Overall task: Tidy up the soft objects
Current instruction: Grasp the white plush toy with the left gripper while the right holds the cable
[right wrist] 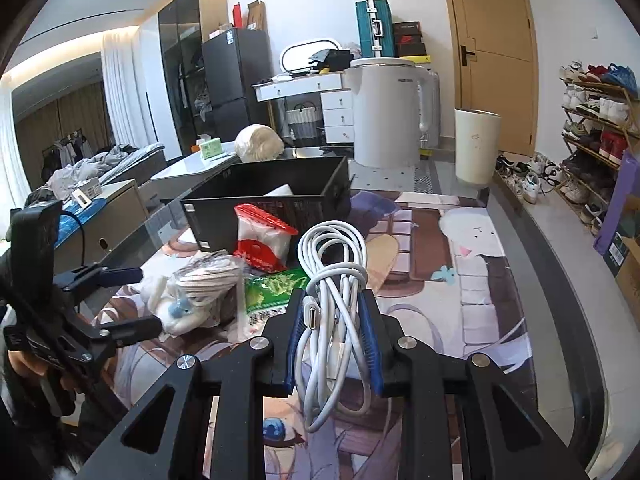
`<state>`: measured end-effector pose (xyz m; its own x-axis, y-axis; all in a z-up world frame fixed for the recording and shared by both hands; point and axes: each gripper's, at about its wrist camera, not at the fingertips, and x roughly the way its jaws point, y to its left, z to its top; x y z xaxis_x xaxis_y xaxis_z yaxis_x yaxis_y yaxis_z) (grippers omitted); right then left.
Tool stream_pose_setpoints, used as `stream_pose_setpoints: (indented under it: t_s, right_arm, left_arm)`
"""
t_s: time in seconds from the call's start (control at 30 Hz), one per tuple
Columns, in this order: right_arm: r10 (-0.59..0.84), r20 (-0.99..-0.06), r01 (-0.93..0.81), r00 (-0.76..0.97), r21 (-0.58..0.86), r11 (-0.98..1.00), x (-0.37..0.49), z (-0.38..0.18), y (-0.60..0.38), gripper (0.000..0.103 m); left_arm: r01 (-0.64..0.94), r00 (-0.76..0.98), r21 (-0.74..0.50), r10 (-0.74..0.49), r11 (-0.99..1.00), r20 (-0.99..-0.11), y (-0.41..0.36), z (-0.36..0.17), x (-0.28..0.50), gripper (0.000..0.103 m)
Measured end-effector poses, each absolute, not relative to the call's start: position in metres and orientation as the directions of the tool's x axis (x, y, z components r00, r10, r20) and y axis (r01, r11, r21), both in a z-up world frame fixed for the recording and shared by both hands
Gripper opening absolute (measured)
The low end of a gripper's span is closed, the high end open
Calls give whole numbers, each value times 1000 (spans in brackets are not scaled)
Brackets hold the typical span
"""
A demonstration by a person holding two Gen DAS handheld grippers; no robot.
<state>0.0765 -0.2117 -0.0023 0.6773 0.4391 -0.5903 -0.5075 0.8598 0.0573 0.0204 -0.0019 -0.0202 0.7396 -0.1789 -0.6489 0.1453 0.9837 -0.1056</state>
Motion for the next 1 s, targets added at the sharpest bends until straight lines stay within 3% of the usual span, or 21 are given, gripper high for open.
stream_pose_setpoints:
  t_s: [0.63,1.0]
  right_arm:
    - [468,-601,-542,648,69,838,77,-7,-201,26]
    - [478,-607,-558,636,67,827,77,-9,-197,26]
  left_arm:
    - [134,695,-29,-115,991,-710,-26,-32,34,103]
    - [108,693,-71,-126,992,-710,-19,-32,39,101]
